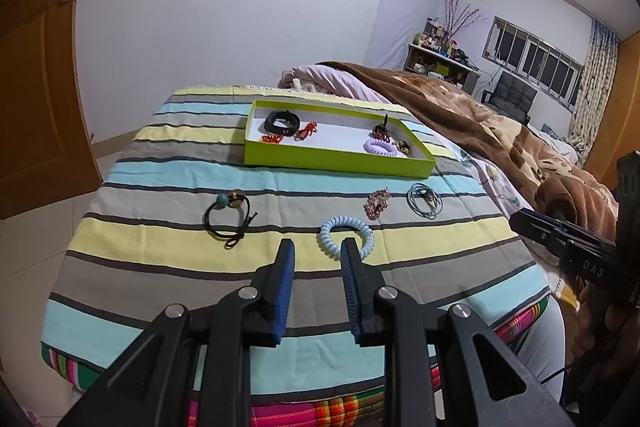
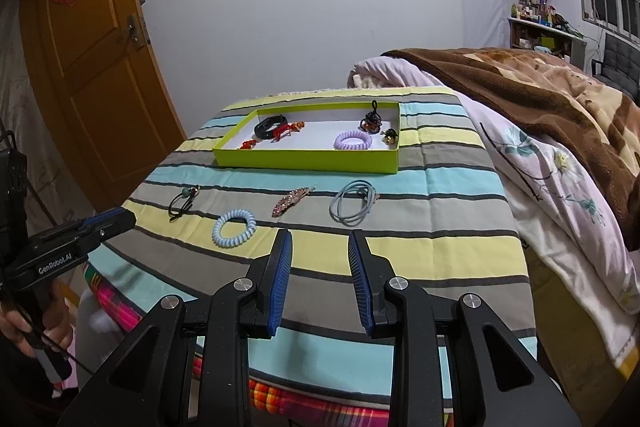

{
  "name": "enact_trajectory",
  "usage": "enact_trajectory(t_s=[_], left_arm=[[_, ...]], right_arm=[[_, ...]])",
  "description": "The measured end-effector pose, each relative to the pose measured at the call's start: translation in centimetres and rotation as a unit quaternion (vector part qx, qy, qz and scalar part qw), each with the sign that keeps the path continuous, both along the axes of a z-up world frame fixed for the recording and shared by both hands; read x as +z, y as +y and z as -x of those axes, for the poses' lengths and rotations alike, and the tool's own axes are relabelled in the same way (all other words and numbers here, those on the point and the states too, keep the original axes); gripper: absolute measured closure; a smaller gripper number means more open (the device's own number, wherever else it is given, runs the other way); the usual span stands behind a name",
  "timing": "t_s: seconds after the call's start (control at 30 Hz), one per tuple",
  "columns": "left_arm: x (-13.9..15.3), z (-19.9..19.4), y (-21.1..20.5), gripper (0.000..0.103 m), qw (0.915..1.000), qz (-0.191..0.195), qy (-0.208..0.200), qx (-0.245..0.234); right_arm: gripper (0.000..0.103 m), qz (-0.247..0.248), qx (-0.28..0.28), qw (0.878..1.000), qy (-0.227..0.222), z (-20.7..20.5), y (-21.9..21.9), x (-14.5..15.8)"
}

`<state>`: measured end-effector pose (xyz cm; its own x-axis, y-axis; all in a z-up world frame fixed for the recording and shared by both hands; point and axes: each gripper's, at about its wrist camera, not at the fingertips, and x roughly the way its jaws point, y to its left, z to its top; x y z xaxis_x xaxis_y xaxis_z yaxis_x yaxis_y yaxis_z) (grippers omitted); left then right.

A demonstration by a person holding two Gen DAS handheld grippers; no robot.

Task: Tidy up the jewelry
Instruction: 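Withdraw both tools from the box back over the remaining jewelry, then grasp the light blue coil hair tie with the left tool while the right tool grasps the pink rhinestone clip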

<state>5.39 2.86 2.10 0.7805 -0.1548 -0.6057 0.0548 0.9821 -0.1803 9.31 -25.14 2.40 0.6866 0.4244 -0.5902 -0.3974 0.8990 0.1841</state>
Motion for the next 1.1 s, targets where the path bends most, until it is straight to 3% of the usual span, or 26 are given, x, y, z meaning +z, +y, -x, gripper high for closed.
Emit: enact_trajectory(t_s=[0.5, 1.1], left_arm=[[-1.0, -2.5, -0.9, 0.078, 0.9999, -0.002, 0.01, -0.007], [-4.4, -7.3, -2.3, 0.078, 0.9968, -0.012, 0.077, -0.013]], right_arm=[[0.073, 0.002, 0.0, 1.0, 0.008, -2.2, 0.4, -0.6], [0.073, 0.006, 0.011, 1.0, 0.026, -5.0, 2.1, -2.0]])
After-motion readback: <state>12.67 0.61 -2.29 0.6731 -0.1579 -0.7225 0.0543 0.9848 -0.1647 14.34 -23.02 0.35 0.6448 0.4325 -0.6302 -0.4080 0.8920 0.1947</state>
